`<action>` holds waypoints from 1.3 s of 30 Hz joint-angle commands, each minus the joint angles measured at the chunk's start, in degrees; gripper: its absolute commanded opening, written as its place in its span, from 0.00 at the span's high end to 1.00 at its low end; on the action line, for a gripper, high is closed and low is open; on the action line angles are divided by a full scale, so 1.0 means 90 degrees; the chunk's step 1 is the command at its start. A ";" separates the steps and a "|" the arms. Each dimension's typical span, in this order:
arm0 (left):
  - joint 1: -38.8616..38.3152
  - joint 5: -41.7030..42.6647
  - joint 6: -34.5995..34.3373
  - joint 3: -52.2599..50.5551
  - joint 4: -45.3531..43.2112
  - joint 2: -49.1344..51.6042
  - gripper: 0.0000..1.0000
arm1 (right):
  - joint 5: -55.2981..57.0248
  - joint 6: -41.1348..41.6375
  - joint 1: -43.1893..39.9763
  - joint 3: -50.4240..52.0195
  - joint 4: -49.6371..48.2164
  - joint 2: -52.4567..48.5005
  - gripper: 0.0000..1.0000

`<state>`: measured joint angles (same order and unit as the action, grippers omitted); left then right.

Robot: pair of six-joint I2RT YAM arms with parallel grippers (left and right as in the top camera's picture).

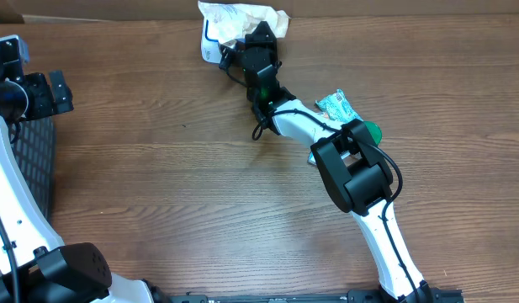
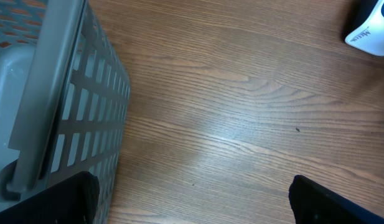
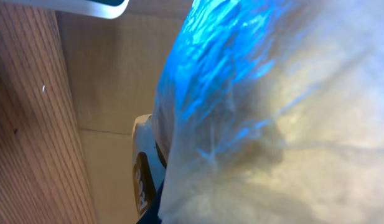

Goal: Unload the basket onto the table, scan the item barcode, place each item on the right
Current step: 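Hold the bread bag in front of the white scanner, then carry the bread bag right and set it beside the jar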

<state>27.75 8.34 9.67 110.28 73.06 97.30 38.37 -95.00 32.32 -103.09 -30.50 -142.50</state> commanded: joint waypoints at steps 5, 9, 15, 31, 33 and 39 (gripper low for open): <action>-0.0002 0.0007 0.0168 0.0053 0.0000 -0.0007 0.00 | 0.0325 0.0000 0.0197 -0.0134 -0.0974 0.0192 0.96; -0.0002 0.0007 0.0168 0.0053 0.0000 -0.0007 0.00 | 0.0559 0.0199 0.0236 -0.0131 -0.0882 0.0682 0.96; -0.0002 0.0007 0.0165 0.0053 0.0000 -0.0007 0.00 | 0.0631 0.1564 0.0415 -0.0131 0.1396 0.1902 0.96; -0.0002 0.0007 0.0168 0.0056 0.0000 -0.0007 0.00 | -0.3237 1.0095 0.0437 -0.0131 0.9794 0.5008 0.96; -0.0002 0.0007 0.0168 0.0053 0.0000 -0.0007 0.00 | -0.3701 1.0562 0.0124 -0.0131 1.0528 0.5049 0.96; -0.0002 0.0007 0.0168 0.0053 0.0000 -0.0007 0.00 | -0.3971 1.0749 -0.1018 0.0262 1.2322 0.4923 0.96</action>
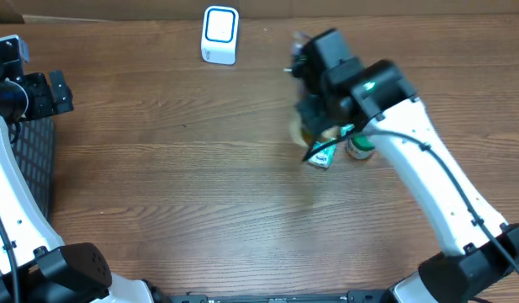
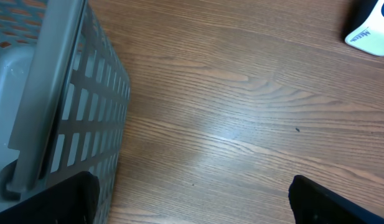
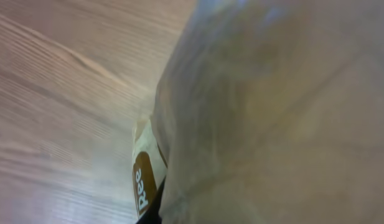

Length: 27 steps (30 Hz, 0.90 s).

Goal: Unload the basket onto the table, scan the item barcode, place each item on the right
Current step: 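Carry the bread bag right and set it beside the jar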

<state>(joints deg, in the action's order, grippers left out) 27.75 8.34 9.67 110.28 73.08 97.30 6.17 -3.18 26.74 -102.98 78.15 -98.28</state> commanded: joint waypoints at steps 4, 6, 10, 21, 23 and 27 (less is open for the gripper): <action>-0.0002 0.0005 0.0168 0.0053 -0.0002 -0.0007 0.00 | -0.0393 0.0471 -0.0988 0.1168 0.0085 0.0000 0.96; -0.0002 0.0007 0.0168 0.0053 -0.0002 -0.0007 0.00 | -0.0393 0.0226 -0.1124 0.1637 -0.0253 0.0000 0.96; -0.0002 0.0007 0.0168 0.0056 -0.0002 -0.0007 0.00 | -0.0369 -0.0500 -0.1183 0.2492 -0.1010 0.0000 0.96; -0.0002 0.0007 0.0168 0.0053 -0.0002 -0.0007 0.00 | -0.0342 -0.0396 -0.1537 0.2448 -0.1156 0.0002 0.15; -0.0002 0.0007 0.0168 0.0053 -0.0002 -0.0007 0.00 | -0.0342 -0.0338 -0.1632 0.2089 -0.0920 0.0002 0.07; -0.0002 0.0007 0.0168 0.0056 -0.0002 -0.0007 0.00 | -0.0345 -0.0316 -0.1732 0.0818 -0.0136 0.0039 0.00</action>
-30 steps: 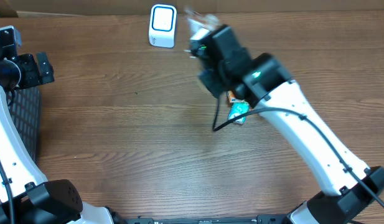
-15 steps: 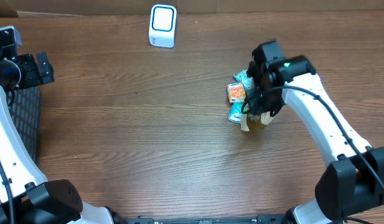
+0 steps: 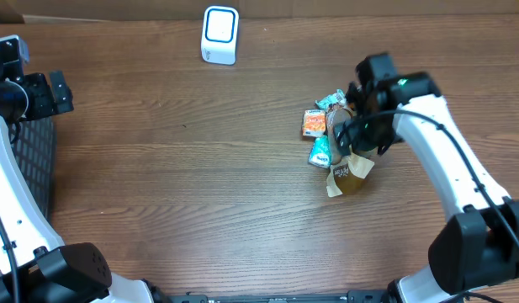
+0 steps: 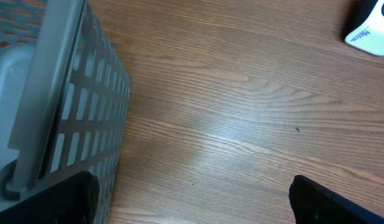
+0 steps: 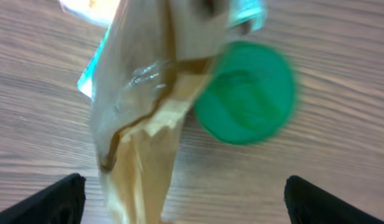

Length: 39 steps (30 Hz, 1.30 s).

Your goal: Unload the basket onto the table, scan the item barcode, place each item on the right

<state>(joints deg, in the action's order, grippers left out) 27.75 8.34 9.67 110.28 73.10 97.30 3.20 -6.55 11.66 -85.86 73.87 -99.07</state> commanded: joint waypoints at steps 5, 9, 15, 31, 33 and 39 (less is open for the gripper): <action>-0.0002 0.0007 0.0168 0.0053 -0.0005 -0.0007 0.00 | -0.0393 0.0282 -0.0053 -0.3475 0.1841 0.0160 0.00; -0.0002 0.0007 0.0168 0.0053 -0.0002 -0.0007 0.00 | -0.0729 0.0899 -0.0053 -0.4906 0.2577 0.0270 0.00; -0.0002 0.0007 0.0168 0.0056 -0.0005 -0.0007 0.00 | -0.0821 0.1846 -0.0053 -0.5047 0.2572 0.0648 0.00; -0.0002 0.0007 0.0165 0.0053 -0.0005 -0.0007 0.00 | -0.0070 0.1841 -0.0056 -0.5039 0.2035 0.1005 0.00; -0.0002 0.0007 0.0165 0.0053 -0.0005 -0.0007 0.00 | 0.0163 0.1841 -0.0129 -0.4816 0.1379 0.1277 0.00; -0.0002 0.0007 0.0165 0.0053 -0.0002 -0.0007 0.00 | 0.0165 0.1841 -0.0437 -0.3388 -0.0505 0.2237 0.00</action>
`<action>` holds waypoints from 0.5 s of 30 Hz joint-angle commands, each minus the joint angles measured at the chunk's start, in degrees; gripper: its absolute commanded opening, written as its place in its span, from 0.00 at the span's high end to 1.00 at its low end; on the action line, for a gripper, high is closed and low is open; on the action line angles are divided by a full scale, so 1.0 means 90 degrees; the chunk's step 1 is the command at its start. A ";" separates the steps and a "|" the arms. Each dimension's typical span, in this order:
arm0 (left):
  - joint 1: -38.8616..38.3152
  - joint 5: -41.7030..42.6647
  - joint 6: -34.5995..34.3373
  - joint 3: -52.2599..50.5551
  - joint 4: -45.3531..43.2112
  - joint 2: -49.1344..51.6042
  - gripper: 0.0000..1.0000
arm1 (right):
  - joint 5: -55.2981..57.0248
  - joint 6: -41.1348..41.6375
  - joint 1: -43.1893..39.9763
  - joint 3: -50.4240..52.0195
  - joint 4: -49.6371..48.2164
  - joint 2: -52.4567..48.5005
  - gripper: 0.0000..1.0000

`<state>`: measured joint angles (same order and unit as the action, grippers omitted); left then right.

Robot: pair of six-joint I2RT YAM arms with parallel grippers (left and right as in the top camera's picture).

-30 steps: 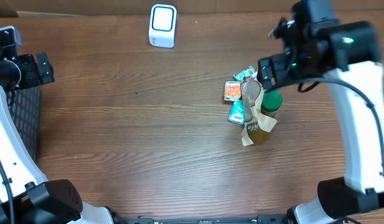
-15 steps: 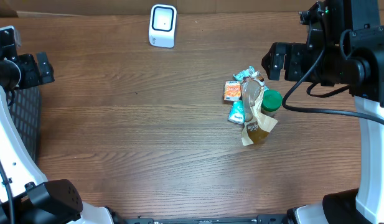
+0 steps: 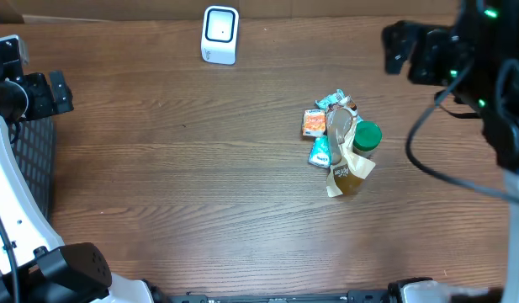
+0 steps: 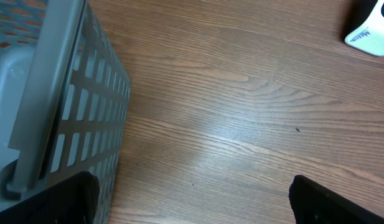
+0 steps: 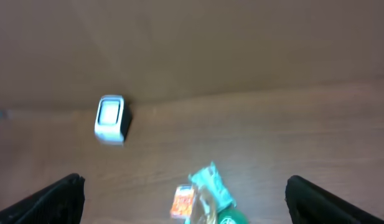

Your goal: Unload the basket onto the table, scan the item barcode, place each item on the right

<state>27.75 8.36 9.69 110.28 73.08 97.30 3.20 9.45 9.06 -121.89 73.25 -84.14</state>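
The white barcode scanner (image 3: 219, 34) stands at the back of the table, also showing in the right wrist view as the scanner (image 5: 111, 118). A pile of items lies right of centre: a crinkly brown bag (image 3: 347, 172), a green-lidded jar (image 3: 366, 136), an orange packet (image 3: 315, 123) and teal packets (image 3: 335, 102). My right gripper (image 3: 399, 49) hangs high above the back right, open and holding nothing, well clear of the pile (image 5: 204, 196). At the far left my left gripper (image 3: 50, 93) is open and holds nothing.
A grey mesh basket (image 4: 55, 106) stands at the table's left edge under the left arm. A cardboard wall (image 5: 192, 43) runs behind the scanner. Bare wood (image 3: 183, 168) lies between the basket and the pile.
My right gripper was low over the pile, open beside the brown bag and green lid. Now it is raised high toward the back right. The bag lies on the pile.
My right gripper held the crinkly bag at the scanner. Then it had the bag over the pile of items. Then it was open with the bag lying by the jar, and now it is lifted away. The left arm stayed still.
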 commanded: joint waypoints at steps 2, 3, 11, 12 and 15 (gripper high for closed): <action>-0.0002 0.0002 0.0163 0.0053 -0.0002 -0.0007 0.00 | 0.0158 0.0068 -0.0267 0.1719 -0.1409 0.1268 0.00; -0.0002 0.0005 0.0165 0.0053 -0.0002 -0.0007 0.00 | 0.0160 0.0068 -0.0289 0.2008 -0.1659 0.1455 0.00; -0.0002 0.0005 0.0163 0.0053 -0.0002 -0.0007 0.00 | 0.0058 0.0078 -0.0313 0.5899 -0.5355 0.3876 0.00; -0.0002 0.0005 0.0165 0.0053 -0.0002 -0.0007 0.00 | 0.0061 0.0148 -0.0313 0.6392 -0.5870 0.4160 0.00; -0.0002 0.0005 0.0165 0.0053 -0.0002 -0.0007 0.00 | 0.0061 0.0403 -0.0313 0.7718 -0.7208 0.4911 0.00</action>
<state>27.75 8.29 9.67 110.28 73.12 97.30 3.77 10.48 6.42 -63.02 15.79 -46.44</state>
